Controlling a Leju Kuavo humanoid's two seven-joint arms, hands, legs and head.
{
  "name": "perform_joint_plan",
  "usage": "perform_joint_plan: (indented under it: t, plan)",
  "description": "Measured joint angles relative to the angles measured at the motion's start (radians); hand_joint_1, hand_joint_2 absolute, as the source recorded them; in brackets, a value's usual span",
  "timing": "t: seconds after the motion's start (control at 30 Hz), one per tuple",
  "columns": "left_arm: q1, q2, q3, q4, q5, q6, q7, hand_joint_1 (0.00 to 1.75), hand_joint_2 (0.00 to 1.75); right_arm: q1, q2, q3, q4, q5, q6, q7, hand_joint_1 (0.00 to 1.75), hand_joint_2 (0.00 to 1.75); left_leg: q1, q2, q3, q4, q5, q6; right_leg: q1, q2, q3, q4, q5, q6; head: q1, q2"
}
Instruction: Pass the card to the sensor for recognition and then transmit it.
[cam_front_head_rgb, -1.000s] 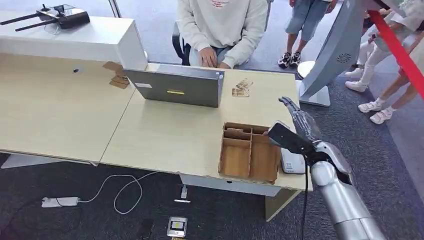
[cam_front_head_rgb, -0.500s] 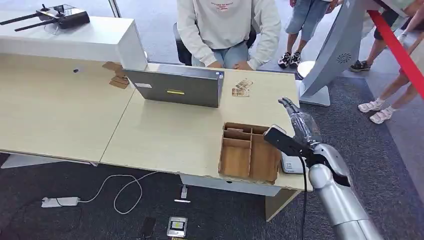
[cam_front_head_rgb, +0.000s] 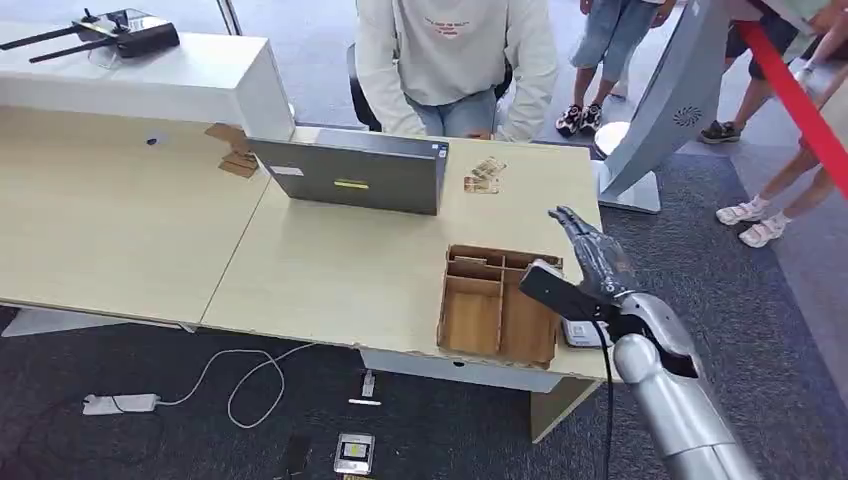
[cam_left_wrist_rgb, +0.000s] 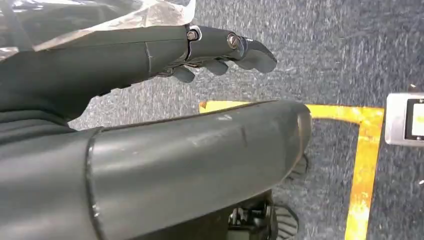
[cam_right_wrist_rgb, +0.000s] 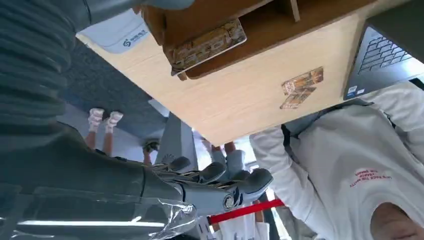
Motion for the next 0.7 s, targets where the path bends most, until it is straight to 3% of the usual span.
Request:
perform_joint_plan:
  t: [0.27, 0.7]
  plan:
    - [-0.002, -0.005, 0.000, 0.000, 0.017, -0.004, -0.018, 0.00, 0.00, -0.003, 0.006, 0.027, 0.029, 0.087, -0.056, 0.017, 0.00, 1.75, 0.000, 0.000, 0.000, 0.000, 0.000, 0.000, 0.000, 0.000, 0.000, 0.000, 0.000, 0.000, 0.000, 0.000]
    - [-0.001, -0.005, 0.000, 0.000, 0.015, 0.000, -0.024, 0.00, 0.00, -0.009, 0.013, 0.044, 0.068, 0.105, -0.066, 0.014, 0.00, 1.75, 0.000, 0.000, 0.000, 0.000, 0.000, 0.000, 0.000, 0.000, 0.000, 0.000, 0.000, 0.000, 0.000, 0.000]
